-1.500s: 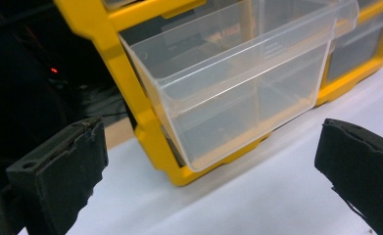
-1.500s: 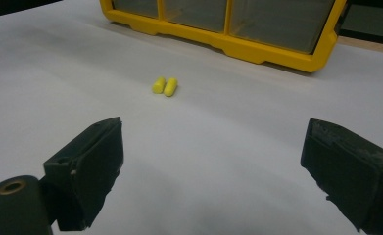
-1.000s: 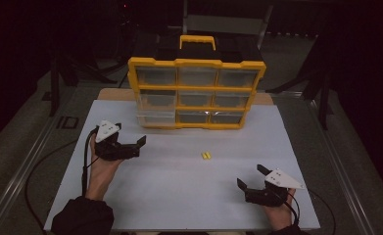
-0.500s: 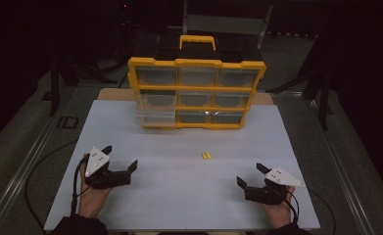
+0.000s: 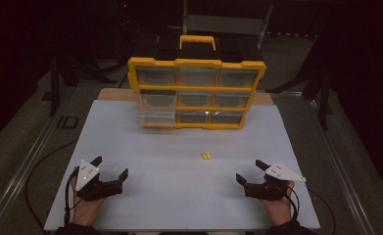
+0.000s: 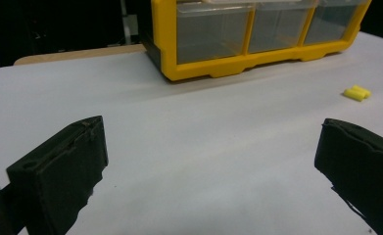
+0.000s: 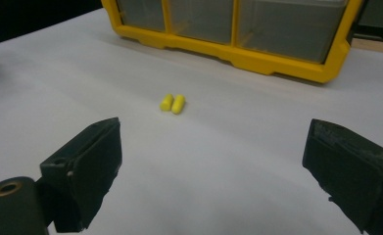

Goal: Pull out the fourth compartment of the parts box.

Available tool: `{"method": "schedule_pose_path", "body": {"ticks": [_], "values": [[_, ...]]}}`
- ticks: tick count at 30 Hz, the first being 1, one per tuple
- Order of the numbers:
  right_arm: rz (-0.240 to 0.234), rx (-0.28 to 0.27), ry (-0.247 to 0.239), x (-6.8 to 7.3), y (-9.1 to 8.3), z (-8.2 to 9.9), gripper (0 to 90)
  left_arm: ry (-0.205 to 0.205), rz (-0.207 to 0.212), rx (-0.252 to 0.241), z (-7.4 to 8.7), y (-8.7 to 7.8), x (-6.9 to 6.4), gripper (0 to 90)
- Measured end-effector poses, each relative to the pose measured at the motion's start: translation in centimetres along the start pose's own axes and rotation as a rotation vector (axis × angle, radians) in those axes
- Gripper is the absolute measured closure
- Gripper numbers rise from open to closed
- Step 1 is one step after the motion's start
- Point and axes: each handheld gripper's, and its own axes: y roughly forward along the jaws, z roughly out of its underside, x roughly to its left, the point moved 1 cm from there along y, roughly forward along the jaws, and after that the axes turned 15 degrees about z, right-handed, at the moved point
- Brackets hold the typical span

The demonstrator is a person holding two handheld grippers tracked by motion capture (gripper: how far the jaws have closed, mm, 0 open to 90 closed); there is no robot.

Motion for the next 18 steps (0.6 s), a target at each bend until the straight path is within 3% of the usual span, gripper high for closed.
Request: {"method": "schedule_pose_path", "body": {"ticks": [6,18], "values": [[-0.011,-0.002,-0.028,0.2,0.0,-1.8,7.4,0.007,-0.014,0.017,0.1,0.3,0.1,0.1],[-0.054,0.048,-0.013,0.1,1.5,-4.7,7.5,0.014,-0.024,0.015,0.2,0.4,0.2,0.1]]}}
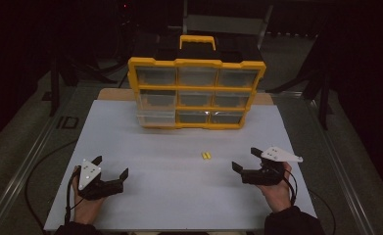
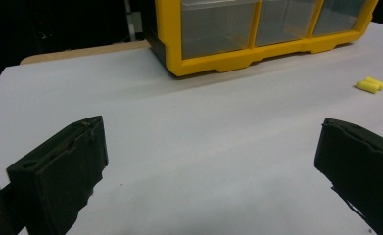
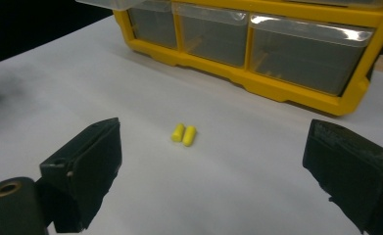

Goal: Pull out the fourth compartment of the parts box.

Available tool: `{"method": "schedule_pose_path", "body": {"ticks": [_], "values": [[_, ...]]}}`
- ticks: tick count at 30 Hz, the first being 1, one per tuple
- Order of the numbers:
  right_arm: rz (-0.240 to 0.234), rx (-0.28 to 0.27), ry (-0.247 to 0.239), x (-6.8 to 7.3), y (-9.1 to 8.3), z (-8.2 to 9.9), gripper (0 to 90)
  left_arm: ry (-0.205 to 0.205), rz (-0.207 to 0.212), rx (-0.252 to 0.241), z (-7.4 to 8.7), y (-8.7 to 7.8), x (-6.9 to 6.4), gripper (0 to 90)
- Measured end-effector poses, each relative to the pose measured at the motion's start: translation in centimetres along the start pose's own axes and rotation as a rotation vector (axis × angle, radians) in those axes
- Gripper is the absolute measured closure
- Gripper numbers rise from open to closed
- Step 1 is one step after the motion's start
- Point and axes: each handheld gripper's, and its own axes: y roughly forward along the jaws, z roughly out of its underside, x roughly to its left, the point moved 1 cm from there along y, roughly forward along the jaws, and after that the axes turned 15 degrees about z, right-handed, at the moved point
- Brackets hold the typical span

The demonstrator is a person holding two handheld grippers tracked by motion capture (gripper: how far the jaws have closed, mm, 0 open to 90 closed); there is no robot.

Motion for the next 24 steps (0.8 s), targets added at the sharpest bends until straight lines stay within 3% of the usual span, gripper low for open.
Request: {"method": "schedule_pose_path", "body": {"ticks": [14,24], "values": [[0.008,0.073,-0.057,0.9,2.0,-2.5,7.5,-0.016,-0.010,-0.014,0.1,0.2,0.3,0.1],[0.009,0.176,-0.068,1.1,3.9,-4.6,7.5,-0.020,-0.004,-0.013,0.1,0.4,0.3,0.1]]}}
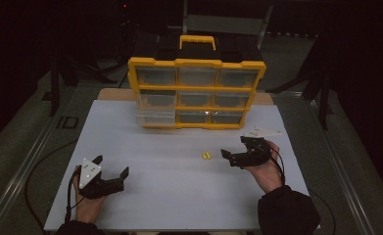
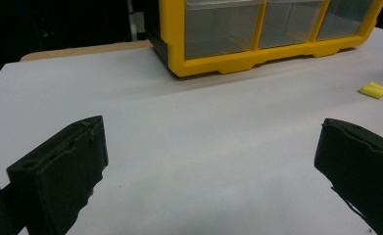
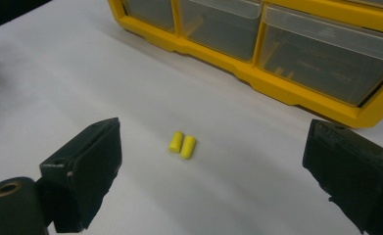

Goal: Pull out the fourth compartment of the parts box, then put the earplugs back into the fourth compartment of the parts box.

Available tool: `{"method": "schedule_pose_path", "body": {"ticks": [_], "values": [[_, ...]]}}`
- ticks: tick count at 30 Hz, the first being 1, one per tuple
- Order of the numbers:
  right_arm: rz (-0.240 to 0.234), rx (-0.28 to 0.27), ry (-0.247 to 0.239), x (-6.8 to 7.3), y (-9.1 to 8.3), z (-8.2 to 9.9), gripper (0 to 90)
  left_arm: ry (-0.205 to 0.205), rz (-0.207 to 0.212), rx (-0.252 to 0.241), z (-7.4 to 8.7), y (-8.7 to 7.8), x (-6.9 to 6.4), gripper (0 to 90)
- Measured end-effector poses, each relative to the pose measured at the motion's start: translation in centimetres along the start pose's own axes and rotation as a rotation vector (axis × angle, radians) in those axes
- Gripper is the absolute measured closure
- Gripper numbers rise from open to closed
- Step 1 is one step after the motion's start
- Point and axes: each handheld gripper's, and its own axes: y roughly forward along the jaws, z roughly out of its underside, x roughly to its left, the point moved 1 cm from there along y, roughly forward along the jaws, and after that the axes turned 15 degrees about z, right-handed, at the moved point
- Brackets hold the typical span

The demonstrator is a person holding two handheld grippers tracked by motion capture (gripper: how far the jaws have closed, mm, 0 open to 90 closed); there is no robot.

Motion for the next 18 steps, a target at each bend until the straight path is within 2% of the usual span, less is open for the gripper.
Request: {"method": "schedule_pose_path", "body": {"ticks": [7,13,18], "values": [[0.004,0.027,-0.017,0.1,0.8,-1.4,7.5,0.003,-0.001,0.002,0.0,0.0,-0.1,0.2],[0.002,0.053,-0.030,0.4,1.4,-1.8,7.5,0.003,-0.004,0.001,0.0,0.0,-0.1,0.2],[0.004,0.095,-0.031,0.5,2.3,-2.1,7.5,0.009,-0.005,0.001,0.0,0.0,-0.1,0.2]]}}
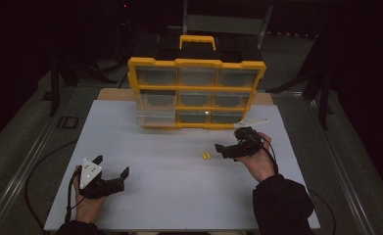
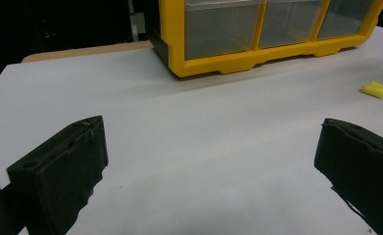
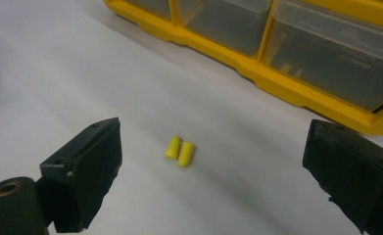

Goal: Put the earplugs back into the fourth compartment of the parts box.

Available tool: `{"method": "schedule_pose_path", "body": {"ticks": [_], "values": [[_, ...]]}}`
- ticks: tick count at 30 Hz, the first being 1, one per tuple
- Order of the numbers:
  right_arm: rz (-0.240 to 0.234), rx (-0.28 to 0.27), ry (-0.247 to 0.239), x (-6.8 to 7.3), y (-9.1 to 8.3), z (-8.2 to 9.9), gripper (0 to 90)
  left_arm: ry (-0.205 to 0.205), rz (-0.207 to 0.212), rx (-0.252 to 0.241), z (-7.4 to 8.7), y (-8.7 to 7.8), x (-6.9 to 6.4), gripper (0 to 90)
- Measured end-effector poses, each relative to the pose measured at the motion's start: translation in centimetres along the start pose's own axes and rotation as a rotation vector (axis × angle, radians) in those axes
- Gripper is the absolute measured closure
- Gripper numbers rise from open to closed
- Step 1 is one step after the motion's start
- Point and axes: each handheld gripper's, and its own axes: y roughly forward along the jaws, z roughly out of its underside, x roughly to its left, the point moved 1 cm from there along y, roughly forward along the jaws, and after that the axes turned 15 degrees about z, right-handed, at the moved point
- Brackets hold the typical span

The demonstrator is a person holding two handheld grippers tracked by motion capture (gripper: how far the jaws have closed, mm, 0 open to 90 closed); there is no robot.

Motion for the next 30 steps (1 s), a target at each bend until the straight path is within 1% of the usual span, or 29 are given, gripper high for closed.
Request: {"method": "schedule_pose_path", "body": {"ticks": [7,9,15,19,20,21,25,27,28,29,30], "values": [[-0.002,0.052,-0.008,0.3,1.6,-0.2,7.9,0.002,0.001,0.004,0.0,0.0,0.0,0.2],[-0.004,0.071,-0.023,0.5,2.1,-0.3,8.1,0.002,0.001,0.005,0.0,0.0,0.0,0.2],[-0.010,0.120,-0.040,0.9,3.7,-0.4,9.5,0.003,-0.001,0.006,0.0,0.1,0.0,0.2],[-0.012,0.143,-0.041,1.3,4.6,-0.3,10.6,0.002,0.000,0.009,0.0,0.1,0.0,0.2],[-0.012,0.143,-0.041,1.3,4.6,-0.3,10.6,0.002,0.000,0.009,0.0,0.1,0.0,0.2],[-0.012,0.166,-0.047,1.5,5.3,-0.3,12.5,0.003,0.000,0.009,0.1,0.1,0.0,0.2],[-0.012,0.185,-0.065,1.8,6.0,-0.2,14.5,0.003,0.000,0.011,0.1,0.1,0.0,0.2],[-0.009,0.198,-0.068,1.9,6.4,-0.2,16.4,0.004,0.002,0.013,0.1,0.2,0.0,0.2],[-0.007,0.209,-0.065,2.0,6.6,-0.2,18.8,0.005,0.001,0.014,0.1,0.2,-0.1,0.2],[-0.007,0.209,-0.065,2.0,6.6,-0.2,18.8,0.005,0.001,0.014,0.1,0.2,-0.1,0.2],[-0.002,0.227,-0.069,2.1,6.9,-0.1,23.1,0.007,0.000,0.015,0.1,0.2,-0.1,0.2]]}}
